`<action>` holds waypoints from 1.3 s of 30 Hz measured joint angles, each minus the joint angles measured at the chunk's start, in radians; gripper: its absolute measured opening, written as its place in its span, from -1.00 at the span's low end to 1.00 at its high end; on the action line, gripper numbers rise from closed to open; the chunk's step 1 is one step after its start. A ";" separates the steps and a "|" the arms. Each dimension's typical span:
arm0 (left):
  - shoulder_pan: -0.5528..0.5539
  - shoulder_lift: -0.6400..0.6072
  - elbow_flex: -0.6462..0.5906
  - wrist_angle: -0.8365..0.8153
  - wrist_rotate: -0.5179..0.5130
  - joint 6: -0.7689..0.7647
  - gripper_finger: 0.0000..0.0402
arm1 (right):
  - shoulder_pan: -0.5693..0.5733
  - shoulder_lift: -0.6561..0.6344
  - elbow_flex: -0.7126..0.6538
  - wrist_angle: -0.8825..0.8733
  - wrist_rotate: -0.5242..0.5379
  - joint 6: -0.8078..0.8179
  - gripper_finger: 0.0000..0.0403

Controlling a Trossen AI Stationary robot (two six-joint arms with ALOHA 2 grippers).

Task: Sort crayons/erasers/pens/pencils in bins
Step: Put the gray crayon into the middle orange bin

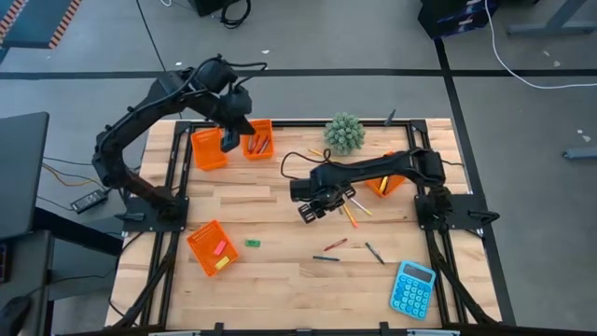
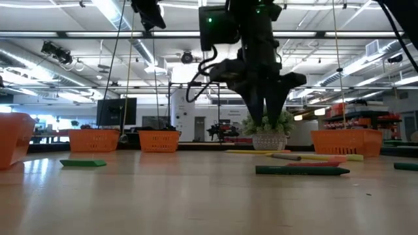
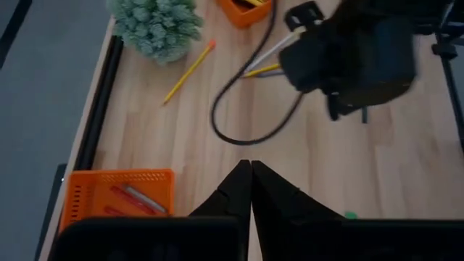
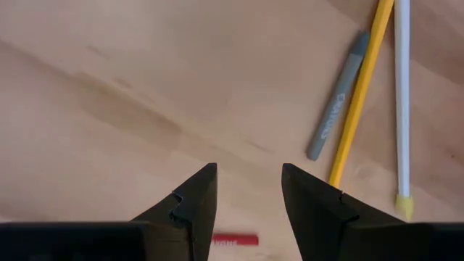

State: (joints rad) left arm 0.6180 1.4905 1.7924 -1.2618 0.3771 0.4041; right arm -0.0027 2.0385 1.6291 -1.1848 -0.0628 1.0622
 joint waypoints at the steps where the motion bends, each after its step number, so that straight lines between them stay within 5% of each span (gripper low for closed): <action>1: -0.004 -0.005 0.000 -0.007 0.000 0.000 -0.90 | -0.005 0.007 0.000 0.003 0.002 -0.001 -0.20; 6: -0.007 -0.020 0.000 -0.055 0.000 0.000 -0.97 | -0.031 0.005 -0.045 0.034 0.015 -0.019 -0.20; 17: -0.007 -0.026 0.000 -0.042 -0.002 -0.017 -0.91 | -0.033 -0.205 -0.393 0.268 0.004 0.154 -0.20; 39: -0.007 -0.025 0.000 0.028 -0.020 -0.073 -0.96 | -0.020 -0.249 -0.509 0.425 0.097 0.214 -0.20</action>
State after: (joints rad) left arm 0.6113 1.4651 1.7920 -1.2342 0.3568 0.3308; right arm -0.0232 1.7899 1.1198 -0.7599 0.0343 1.2758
